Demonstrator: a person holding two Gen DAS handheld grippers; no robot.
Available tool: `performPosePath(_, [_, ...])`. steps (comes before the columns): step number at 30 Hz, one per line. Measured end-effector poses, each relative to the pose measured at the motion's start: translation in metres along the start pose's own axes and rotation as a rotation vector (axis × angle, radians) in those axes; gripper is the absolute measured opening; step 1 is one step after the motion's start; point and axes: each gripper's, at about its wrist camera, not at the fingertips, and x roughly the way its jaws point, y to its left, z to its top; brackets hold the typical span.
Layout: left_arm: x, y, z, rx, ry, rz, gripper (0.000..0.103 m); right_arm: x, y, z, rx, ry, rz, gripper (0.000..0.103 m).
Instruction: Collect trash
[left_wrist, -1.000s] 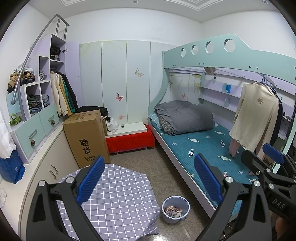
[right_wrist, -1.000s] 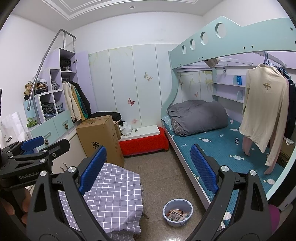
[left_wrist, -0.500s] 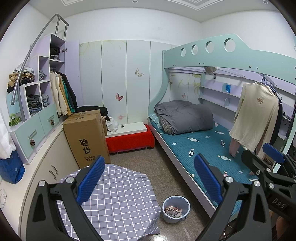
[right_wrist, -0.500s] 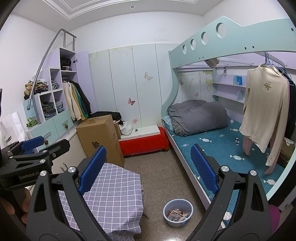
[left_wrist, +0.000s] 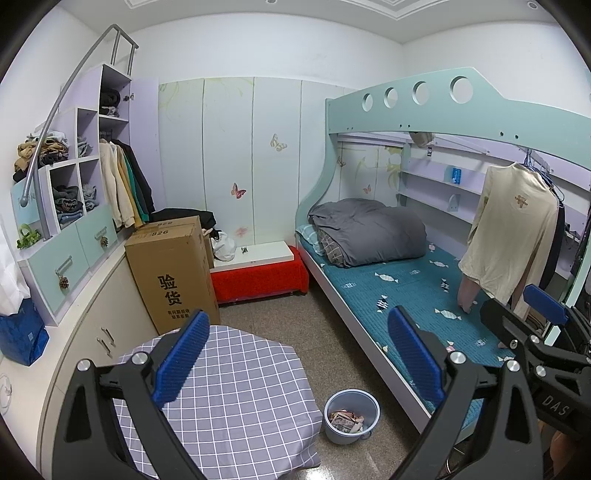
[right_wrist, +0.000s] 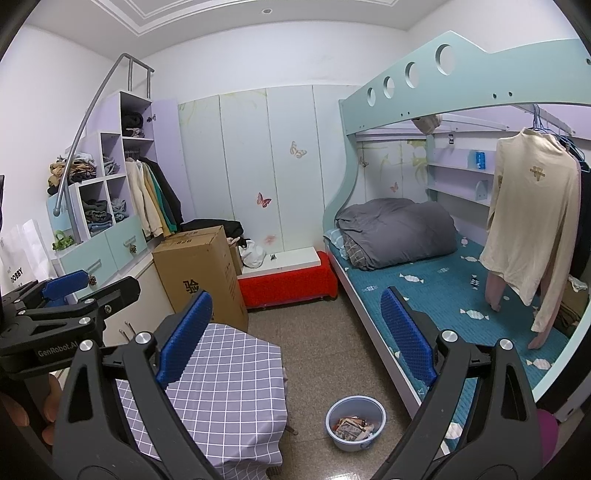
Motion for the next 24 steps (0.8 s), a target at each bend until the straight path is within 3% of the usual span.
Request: performPosePath(24, [0.02,0.011,-0.002,-0.009,0.036,-0.014,0.095,0.021,0.0,0.001,0.001,0.029,-0.001,0.091])
